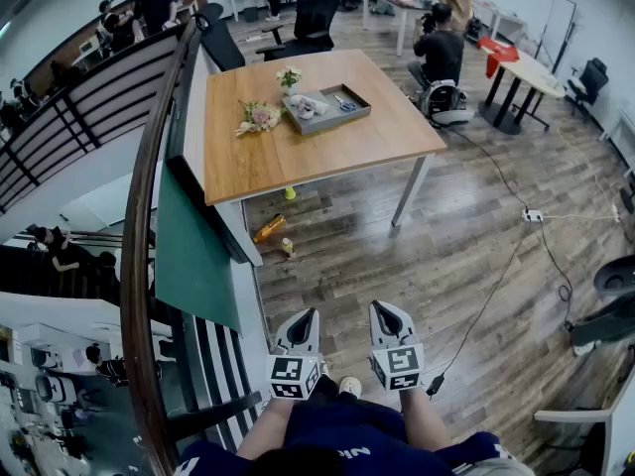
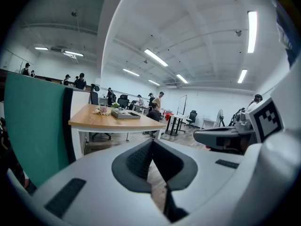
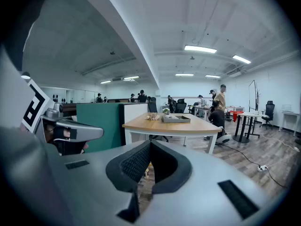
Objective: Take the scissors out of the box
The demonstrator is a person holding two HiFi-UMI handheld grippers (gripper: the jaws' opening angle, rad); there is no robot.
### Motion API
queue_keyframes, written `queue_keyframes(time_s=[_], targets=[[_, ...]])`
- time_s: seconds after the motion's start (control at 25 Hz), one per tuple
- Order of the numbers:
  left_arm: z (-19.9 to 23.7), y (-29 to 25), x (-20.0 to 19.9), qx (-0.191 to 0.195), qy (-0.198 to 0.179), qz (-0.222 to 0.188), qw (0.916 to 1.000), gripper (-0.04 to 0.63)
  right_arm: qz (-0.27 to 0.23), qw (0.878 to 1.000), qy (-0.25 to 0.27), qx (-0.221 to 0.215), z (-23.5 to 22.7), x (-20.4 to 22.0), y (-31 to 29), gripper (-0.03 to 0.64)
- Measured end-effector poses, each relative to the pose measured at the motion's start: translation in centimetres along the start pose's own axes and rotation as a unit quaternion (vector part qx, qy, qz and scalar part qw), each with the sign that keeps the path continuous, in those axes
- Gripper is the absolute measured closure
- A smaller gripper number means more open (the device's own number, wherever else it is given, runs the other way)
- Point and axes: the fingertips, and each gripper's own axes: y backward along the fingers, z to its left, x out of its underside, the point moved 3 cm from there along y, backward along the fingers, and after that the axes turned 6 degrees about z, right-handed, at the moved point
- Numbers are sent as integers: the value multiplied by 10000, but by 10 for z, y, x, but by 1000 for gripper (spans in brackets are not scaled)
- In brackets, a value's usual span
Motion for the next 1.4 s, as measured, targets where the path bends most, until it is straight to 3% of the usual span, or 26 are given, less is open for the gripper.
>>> queue_keyframes(time_s=[0.4,0.56,0.6,0.64,0.68,0.76,0.8,0.96,1.4], targets=[[16,3,-8,19,41,-111,9999,595,-73,9999,-78,96,3,-7,-2,607],[19,2,-6,226,212,-146,9994,592,-161,9994,-271,110,-1,-7,-4,604],[18,2,-6,330,273,-147,9990,566,-180,9993,-327,27,-1,-7,-6,573],[18,1,-6,444,327,-152,9984,489,-190,9991,-366,-78,0,-8,-7,446],[17,1,-6,539,361,-168,9978,412,-198,9990,-372,-169,1,-9,-9,384],[18,-1,-9,653,382,-250,9968,289,-194,9991,-272,-246,3,-11,-12,332],[19,-2,-11,690,394,-313,9963,259,-178,9994,-200,-232,3,-11,-13,323],[30,-11,-18,730,397,-413,9957,224,-138,9998,-124,-67,0,-13,-24,296],[57,-29,-29,825,-46,-363,9959,219,-172,9986,-466,197,-4,-19,-53,287]])
